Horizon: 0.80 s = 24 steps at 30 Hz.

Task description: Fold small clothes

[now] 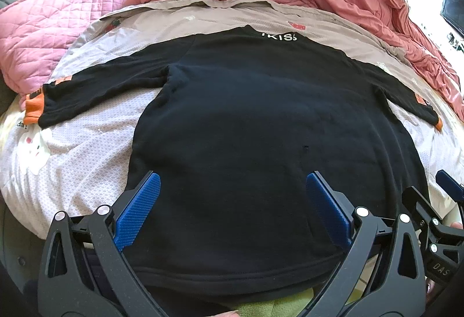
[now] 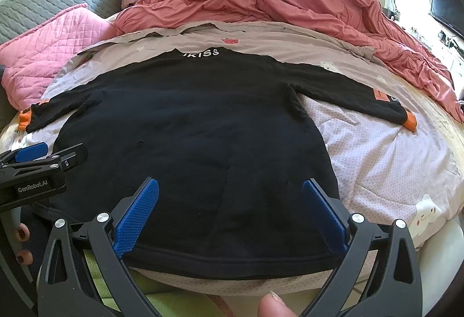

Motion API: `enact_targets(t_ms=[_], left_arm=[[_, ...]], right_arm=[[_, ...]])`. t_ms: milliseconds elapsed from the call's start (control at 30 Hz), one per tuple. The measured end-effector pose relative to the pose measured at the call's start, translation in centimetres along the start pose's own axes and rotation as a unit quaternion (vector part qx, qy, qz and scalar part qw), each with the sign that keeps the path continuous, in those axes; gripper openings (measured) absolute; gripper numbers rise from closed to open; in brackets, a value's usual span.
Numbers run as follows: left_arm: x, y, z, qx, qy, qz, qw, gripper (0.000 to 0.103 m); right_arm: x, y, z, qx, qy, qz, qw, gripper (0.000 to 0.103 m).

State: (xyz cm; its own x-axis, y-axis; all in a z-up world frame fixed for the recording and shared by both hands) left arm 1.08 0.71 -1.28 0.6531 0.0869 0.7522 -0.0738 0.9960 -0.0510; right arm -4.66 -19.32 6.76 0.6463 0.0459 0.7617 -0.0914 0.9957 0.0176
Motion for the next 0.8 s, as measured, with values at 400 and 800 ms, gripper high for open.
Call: enact_targets(t_ms=[400,800], left_arm=[[0.0,0.09,-0.06,0.002,0.0,0.0,1.0,0.095],[0.02,0.32,-0.07,0.001,0.0,0.0,1.0,0.095]], right_arm=[[-0.09,0.06,-0.05,0.0,0.001,0.0,1.0,0.099],[-0.24,-0.03,0.03,0.0,-0.001,-0.004,1.0,0.099]])
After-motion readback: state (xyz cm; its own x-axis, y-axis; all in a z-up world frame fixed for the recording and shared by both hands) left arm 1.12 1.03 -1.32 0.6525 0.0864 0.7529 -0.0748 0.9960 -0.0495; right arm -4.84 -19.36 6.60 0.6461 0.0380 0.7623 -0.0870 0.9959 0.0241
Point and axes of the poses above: each gripper's, at about its wrist camera, not at the fingertips, and z roughly against the way its jaws point, y to its left, x to its top, the point moved 2 cm from there along -z, roughly the way its jaws point, and after that the axes turned 11 degrees about -y, right-handed, at the moved point
